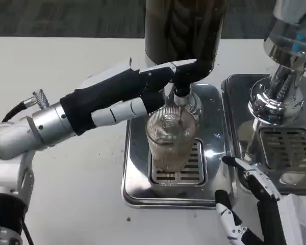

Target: Grasp the cup under the faucet to collect the drink, then remove the cup.

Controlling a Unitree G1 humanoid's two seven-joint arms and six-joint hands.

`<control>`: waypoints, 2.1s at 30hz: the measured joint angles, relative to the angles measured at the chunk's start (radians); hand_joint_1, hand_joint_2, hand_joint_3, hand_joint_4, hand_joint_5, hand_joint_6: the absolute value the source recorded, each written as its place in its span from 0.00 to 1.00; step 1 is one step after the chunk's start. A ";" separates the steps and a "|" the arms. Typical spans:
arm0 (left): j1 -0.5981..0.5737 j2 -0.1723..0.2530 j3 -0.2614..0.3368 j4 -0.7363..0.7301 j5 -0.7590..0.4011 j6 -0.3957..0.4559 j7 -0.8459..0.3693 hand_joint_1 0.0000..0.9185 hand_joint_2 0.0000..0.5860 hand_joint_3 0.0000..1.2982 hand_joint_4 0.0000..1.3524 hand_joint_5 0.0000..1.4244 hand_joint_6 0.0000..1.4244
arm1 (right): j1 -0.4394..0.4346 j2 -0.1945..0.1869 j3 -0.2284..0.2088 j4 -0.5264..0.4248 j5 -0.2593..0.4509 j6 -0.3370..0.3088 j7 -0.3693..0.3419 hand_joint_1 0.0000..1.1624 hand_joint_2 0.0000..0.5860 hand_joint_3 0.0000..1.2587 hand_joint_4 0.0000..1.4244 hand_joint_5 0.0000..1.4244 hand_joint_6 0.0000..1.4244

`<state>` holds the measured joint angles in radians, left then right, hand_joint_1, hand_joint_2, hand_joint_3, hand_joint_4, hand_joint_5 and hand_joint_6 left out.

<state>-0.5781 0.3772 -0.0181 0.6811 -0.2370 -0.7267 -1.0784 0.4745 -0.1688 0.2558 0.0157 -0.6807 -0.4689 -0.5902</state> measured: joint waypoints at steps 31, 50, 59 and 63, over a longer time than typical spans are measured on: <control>-0.010 0.070 -0.102 0.079 0.098 -0.213 0.163 0.00 0.29 0.10 0.01 0.05 0.02 | -0.099 0.000 -0.069 -0.015 0.290 -0.014 0.282 0.52 0.39 0.03 0.02 0.03 0.12; -0.011 0.093 -0.125 0.080 0.136 -0.255 0.213 0.00 0.29 0.10 0.01 0.05 0.02 | -0.214 0.002 -0.116 0.034 0.387 0.043 0.453 0.54 0.38 0.00 0.00 0.00 0.09; -0.011 0.098 -0.134 0.080 0.138 -0.260 0.229 0.00 0.29 0.10 0.01 0.05 0.02 | -0.268 0.002 -0.127 0.065 0.403 0.062 0.492 0.53 0.39 0.00 0.00 0.00 0.09; -0.011 0.104 -0.138 0.079 0.138 -0.260 0.231 0.00 0.29 0.10 0.01 0.05 0.02 | -0.302 0.004 -0.127 0.088 0.405 0.063 0.509 0.53 0.38 0.00 0.00 0.00 0.09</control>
<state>-0.5889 0.4812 -0.1561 0.7602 -0.0995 -0.9869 -0.8477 0.1728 -0.1653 0.1292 0.1038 -0.2759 -0.4062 -0.0811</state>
